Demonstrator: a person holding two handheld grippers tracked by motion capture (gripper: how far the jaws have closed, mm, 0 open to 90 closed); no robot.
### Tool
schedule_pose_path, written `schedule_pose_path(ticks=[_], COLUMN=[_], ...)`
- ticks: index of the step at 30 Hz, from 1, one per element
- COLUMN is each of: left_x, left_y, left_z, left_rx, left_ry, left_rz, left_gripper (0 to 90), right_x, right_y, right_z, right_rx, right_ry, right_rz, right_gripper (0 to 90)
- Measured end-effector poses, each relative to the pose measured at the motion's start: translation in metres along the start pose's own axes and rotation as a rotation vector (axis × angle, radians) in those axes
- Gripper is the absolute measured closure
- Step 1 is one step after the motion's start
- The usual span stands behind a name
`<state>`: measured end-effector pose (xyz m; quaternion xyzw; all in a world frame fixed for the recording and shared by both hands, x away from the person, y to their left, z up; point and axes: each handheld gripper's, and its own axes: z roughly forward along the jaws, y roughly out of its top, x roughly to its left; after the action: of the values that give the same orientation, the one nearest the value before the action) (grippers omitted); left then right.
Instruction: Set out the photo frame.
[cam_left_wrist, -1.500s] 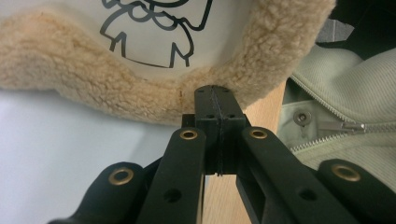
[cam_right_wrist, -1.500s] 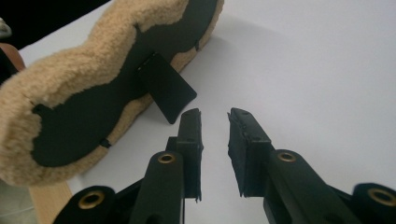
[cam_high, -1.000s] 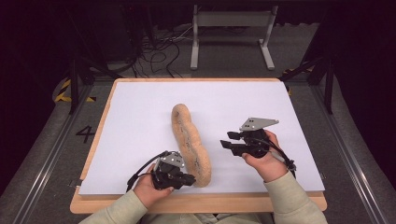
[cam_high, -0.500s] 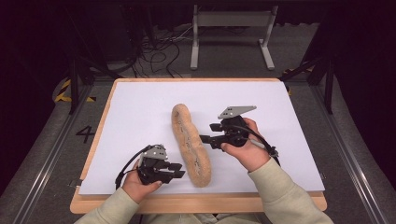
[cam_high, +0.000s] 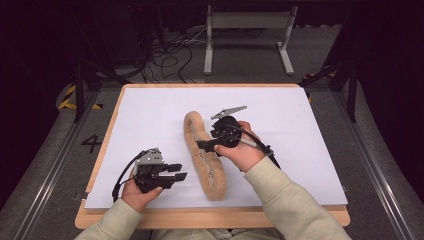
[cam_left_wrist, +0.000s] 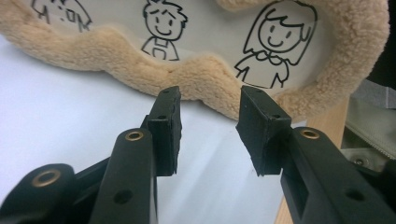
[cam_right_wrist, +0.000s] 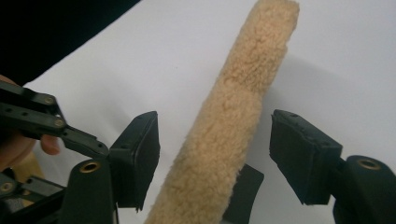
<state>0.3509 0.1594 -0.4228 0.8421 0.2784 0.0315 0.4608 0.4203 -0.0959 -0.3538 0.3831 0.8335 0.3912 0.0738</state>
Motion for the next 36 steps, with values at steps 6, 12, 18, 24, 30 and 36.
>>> schedule_pose_path(ticks=[6,12,18,24,30,36], left_x=[0.002,0.002,0.004,0.004,0.004,0.005], left_y=[-0.001,-0.001,-0.002,-0.002,-0.002,-0.003], left_z=[-0.002,-0.002,-0.003,-0.004,-0.005,-0.006], left_rx=[-0.010,-0.016,-0.023,-0.026,-0.034,-0.038], left_ry=[0.009,0.010,0.016,0.018,0.024,0.025], left_rz=[0.001,0.005,-0.001,-0.001,-0.002,-0.006], left_gripper=[59.5,60.2,60.3,60.8,61.0,61.5], right_x=[0.000,0.002,0.005,0.010,0.012,0.011], right_y=[0.001,0.003,0.005,0.008,0.011,0.015], right_z=[0.014,0.023,0.022,0.023,0.023,0.020], right_rx=[0.058,0.113,0.135,0.170,0.192,0.173], right_ry=[-0.014,-0.008,-0.040,-0.088,-0.107,-0.104], right_rz=[-0.008,0.030,0.074,0.135,0.176,0.165], right_gripper=[42.6,51.2,56.5,61.2,63.7,66.9])
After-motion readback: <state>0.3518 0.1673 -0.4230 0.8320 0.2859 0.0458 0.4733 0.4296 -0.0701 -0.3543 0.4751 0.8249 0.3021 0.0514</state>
